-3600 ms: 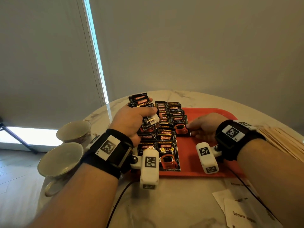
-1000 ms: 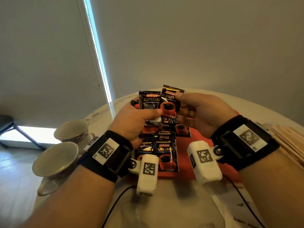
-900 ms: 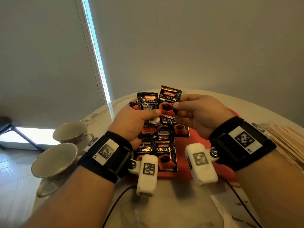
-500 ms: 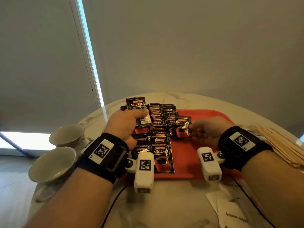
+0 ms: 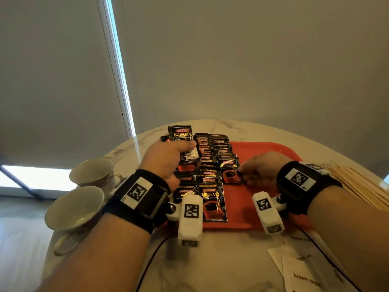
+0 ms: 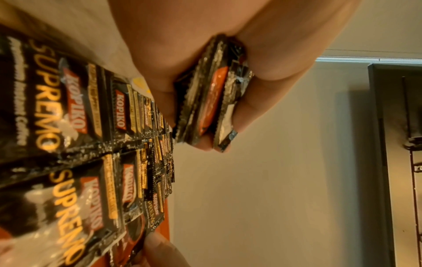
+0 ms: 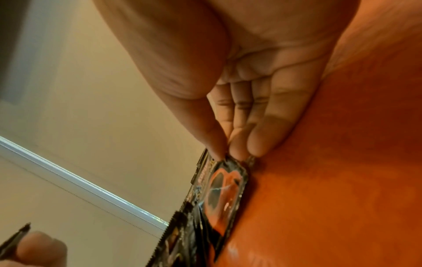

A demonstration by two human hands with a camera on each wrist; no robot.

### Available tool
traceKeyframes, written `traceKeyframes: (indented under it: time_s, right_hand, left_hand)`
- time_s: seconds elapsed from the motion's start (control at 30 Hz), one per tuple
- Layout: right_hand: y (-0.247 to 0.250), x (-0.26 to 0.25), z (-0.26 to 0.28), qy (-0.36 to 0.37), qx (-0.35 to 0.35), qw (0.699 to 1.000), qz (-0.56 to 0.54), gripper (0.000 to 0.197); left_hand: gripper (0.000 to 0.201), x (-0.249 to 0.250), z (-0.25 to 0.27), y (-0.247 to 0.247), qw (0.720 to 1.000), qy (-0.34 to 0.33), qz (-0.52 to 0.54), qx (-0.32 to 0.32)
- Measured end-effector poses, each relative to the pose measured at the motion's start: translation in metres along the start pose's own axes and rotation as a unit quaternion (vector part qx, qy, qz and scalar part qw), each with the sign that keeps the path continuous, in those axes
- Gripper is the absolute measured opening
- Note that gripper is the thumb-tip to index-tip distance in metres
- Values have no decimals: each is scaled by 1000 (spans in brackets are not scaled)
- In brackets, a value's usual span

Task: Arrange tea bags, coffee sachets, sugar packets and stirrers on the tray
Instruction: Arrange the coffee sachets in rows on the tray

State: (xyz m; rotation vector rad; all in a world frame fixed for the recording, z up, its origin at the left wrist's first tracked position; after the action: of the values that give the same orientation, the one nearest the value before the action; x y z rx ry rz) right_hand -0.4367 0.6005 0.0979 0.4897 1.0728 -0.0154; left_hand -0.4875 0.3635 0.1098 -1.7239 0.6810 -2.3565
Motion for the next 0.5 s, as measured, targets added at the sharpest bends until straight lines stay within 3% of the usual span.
traceKeyframes:
  time_s: [0.5]
  right_hand:
    - [-5,-5,-8,21,2,1000,-18,16]
  left_hand:
    - [34,2,2,1,1000,7,-5,7]
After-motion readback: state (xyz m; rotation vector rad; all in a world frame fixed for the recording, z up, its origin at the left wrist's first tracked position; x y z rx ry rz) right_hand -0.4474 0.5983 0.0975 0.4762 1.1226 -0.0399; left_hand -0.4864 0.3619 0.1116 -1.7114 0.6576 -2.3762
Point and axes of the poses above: each hand's wrist, its own z-axis away from the middle knuckle, its own y-axis out of the back of the hand, x = y × z, the point moved 4 cm from there along -z, towards the middle knuckle, and after that the axes turned 3 degrees about z, right-handed, at the moved point
